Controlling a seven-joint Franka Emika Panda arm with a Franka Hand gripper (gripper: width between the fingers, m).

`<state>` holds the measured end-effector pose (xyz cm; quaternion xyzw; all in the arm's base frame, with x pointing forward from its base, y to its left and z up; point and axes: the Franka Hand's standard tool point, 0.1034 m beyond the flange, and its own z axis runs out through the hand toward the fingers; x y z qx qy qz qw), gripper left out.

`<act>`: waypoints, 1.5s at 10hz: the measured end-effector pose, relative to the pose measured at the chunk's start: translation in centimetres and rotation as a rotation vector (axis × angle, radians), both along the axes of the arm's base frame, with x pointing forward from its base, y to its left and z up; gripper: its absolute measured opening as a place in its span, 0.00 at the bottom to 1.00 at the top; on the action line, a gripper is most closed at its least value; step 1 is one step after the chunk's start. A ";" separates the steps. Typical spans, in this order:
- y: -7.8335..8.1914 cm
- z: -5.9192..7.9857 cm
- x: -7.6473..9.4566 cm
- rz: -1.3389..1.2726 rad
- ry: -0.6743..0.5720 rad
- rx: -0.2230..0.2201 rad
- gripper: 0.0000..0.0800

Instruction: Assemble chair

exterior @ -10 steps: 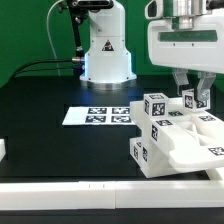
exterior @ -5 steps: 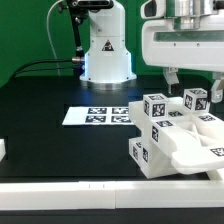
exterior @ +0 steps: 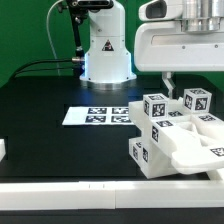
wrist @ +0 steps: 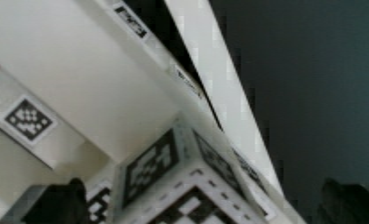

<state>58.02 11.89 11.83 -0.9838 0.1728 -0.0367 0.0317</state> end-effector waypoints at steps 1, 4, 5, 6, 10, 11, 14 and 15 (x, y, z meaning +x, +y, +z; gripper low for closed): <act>-0.3 -0.1 -0.1 0.187 0.000 -0.029 0.81; -0.4 -0.7 -0.3 0.423 0.022 -0.087 0.81; -0.5 -0.8 -0.3 0.431 0.022 -0.092 0.69; -0.5 -0.8 -0.3 0.426 0.023 -0.091 0.69; -0.4 -0.9 -0.4 0.107 0.026 -0.068 0.33; -0.2 -0.9 -0.4 -0.073 0.008 -0.054 0.33; -0.1 -0.9 -0.2 -0.449 -0.012 0.004 0.33; 0.0 -0.9 -0.1 -0.537 -0.020 0.015 0.33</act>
Offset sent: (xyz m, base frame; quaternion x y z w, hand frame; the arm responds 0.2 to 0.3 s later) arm 0.0000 0.0000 0.0000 0.0000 0.0000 0.0650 0.9979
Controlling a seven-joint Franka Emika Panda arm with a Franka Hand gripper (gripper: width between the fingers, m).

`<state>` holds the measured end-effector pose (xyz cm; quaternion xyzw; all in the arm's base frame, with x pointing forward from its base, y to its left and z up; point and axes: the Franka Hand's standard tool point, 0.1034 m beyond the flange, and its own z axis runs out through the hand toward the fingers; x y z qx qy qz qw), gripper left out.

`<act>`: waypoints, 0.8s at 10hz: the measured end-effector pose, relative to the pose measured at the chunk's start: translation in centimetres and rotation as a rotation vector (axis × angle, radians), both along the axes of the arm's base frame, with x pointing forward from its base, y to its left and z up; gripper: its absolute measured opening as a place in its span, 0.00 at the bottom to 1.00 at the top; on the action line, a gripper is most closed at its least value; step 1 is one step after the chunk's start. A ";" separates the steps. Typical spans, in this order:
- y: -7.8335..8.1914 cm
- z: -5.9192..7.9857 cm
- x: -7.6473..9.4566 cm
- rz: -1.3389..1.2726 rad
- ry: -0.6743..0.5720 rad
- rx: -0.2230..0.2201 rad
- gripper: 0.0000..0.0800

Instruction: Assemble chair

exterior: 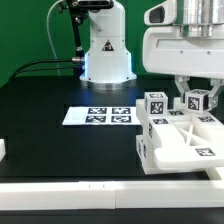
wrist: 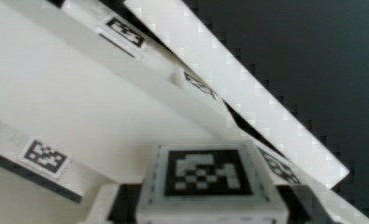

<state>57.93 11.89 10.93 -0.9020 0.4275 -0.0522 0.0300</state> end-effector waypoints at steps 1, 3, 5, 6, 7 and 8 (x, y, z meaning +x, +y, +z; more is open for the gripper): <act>0.0 0.0 0.0 -0.014 0.000 0.003 0.33; 0.1 0.0 0.0 -0.202 0.004 0.040 0.33; 0.2 -0.1 0.0 -0.348 -0.010 0.072 0.33; 0.1 -0.1 0.0 -0.321 -0.011 0.068 0.35; 0.1 -0.1 0.0 -0.290 -0.010 0.064 0.35; 0.2 -0.1 -0.2 -0.219 0.014 0.054 0.61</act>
Offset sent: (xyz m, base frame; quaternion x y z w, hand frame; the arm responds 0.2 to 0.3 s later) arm -0.0059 -0.0040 -0.0116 0.0285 -0.0317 0.4248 0.9043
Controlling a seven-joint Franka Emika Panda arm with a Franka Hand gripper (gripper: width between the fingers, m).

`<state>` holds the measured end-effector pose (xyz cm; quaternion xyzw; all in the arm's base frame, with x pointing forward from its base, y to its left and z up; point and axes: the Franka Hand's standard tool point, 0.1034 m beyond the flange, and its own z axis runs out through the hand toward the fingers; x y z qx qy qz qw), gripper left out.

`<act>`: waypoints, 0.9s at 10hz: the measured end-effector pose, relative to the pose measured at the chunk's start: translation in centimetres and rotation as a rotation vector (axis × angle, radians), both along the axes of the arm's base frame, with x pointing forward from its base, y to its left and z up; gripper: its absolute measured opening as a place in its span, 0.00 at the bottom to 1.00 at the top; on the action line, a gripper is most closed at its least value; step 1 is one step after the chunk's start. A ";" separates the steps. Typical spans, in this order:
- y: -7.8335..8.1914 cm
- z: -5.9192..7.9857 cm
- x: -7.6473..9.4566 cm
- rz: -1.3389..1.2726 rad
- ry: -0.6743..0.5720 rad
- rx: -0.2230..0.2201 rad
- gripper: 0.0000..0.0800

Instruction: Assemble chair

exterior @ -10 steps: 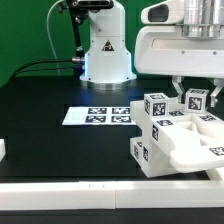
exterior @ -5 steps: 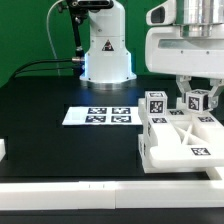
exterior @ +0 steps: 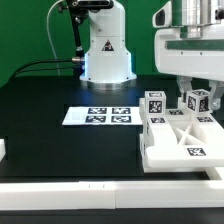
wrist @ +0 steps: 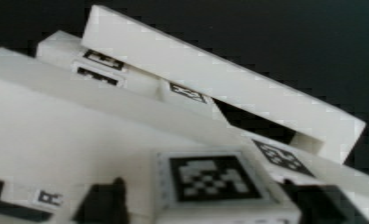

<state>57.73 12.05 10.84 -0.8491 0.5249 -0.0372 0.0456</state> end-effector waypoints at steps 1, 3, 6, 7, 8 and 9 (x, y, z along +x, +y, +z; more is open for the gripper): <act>0.1 0.4 0.2 0.131 0.020 -0.007 0.76; -0.4 0.6 0.5 0.504 0.064 -0.025 0.80; -0.6 0.6 0.8 0.705 0.046 -0.055 0.81; -0.5 0.8 0.9 0.902 0.052 -0.112 0.81; -0.2 0.7 0.8 1.157 0.064 -0.164 0.81; 0.0 0.6 0.7 1.295 0.071 -0.183 0.81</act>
Offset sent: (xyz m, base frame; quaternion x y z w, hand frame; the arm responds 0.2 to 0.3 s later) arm 0.0000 0.0000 0.0000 0.0000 0.0000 -0.2571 0.9664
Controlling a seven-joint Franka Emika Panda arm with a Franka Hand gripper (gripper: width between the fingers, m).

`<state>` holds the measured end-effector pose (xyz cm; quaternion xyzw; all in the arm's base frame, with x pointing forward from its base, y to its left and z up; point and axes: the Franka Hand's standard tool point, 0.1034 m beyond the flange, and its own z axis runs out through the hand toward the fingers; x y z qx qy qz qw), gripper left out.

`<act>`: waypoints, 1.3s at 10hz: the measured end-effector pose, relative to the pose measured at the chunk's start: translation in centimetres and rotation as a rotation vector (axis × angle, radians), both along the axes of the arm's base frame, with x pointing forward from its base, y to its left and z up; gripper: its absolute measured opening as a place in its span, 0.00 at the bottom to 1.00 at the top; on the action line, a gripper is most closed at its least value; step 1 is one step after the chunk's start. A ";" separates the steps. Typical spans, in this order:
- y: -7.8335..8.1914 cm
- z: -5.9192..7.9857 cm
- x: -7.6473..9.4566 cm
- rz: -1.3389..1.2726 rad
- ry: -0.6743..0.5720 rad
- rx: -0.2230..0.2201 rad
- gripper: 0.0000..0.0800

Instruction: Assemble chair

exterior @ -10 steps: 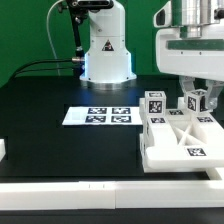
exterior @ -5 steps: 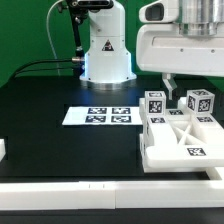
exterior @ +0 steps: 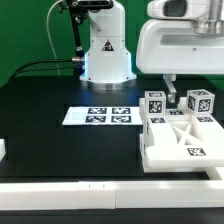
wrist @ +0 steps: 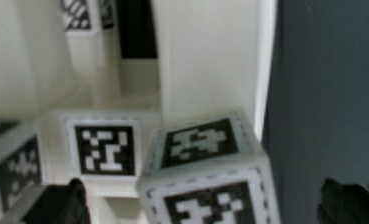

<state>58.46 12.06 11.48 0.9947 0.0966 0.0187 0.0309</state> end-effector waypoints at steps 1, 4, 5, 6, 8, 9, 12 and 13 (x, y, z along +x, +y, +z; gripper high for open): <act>0.2 -0.1 -0.1 0.029 0.002 -0.009 0.81; 0.0 -0.1 -0.1 -0.019 -0.001 -0.007 0.35; 0.0 -0.1 -0.1 -0.107 -0.006 -0.001 0.35; 0.0 -0.1 -0.1 -0.222 -0.013 0.005 0.35; 0.1 -0.1 0.0 -0.527 -0.052 0.026 0.35; 0.0 -0.1 0.0 -0.645 -0.069 0.039 0.35; 0.2 -0.1 0.1 -0.992 -0.097 0.064 0.35; 0.2 -0.1 0.1 -1.049 -0.100 0.069 0.35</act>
Offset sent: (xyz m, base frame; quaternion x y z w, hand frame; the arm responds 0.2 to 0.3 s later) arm 0.0000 0.0000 0.0000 0.0000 0.0000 0.0000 1.0000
